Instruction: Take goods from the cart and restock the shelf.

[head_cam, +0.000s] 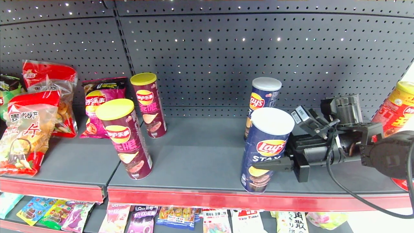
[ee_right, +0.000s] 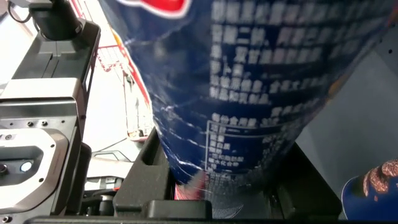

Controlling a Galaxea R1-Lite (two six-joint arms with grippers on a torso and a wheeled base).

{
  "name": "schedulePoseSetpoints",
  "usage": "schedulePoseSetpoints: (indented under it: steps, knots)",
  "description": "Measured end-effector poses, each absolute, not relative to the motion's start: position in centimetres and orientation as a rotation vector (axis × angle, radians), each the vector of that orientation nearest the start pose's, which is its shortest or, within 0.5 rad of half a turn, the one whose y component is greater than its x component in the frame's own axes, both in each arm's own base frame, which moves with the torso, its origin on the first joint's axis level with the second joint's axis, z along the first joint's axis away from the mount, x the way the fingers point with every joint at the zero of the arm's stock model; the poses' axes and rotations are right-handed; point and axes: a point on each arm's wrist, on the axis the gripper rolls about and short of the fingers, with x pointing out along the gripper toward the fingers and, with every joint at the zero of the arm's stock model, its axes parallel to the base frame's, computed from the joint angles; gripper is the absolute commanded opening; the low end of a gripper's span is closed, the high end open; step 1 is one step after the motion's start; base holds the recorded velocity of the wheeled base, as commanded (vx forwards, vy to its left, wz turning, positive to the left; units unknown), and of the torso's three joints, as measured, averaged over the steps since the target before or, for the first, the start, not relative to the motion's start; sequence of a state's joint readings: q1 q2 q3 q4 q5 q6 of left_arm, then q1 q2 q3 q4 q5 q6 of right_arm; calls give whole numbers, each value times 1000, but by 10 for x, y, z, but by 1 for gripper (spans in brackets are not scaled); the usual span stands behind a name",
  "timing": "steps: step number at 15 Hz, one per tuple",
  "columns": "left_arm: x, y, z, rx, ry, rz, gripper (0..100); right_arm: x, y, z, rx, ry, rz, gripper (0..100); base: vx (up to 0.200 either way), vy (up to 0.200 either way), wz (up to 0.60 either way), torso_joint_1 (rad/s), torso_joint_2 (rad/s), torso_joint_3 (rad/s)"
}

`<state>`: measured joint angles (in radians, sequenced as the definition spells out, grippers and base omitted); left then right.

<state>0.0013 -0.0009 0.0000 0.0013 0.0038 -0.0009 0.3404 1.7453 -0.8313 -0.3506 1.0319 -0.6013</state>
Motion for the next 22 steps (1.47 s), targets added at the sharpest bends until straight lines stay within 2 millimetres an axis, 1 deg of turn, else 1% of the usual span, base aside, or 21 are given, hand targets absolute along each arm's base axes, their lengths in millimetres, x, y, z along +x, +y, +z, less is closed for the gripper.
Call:
schedulePoseSetpoints:
  steps: [9, 13, 22]
  knots:
    - [-23, 0, 75, -1, 0, 5, 100, 271, 108, 160, -298, 143, 1407, 0, 0, 0, 0, 0, 0, 0]
    - [-23, 0, 75, 0, 1, 5, 100, 267, 109, 156, -296, 154, 1415, 0, 0, 0, 0, 0, 0, 0]
    - [-23, 0, 75, -1, 1, 5, 100, 267, 111, 155, -296, 155, 1422, 0, 0, 0, 0, 0, 0, 0]
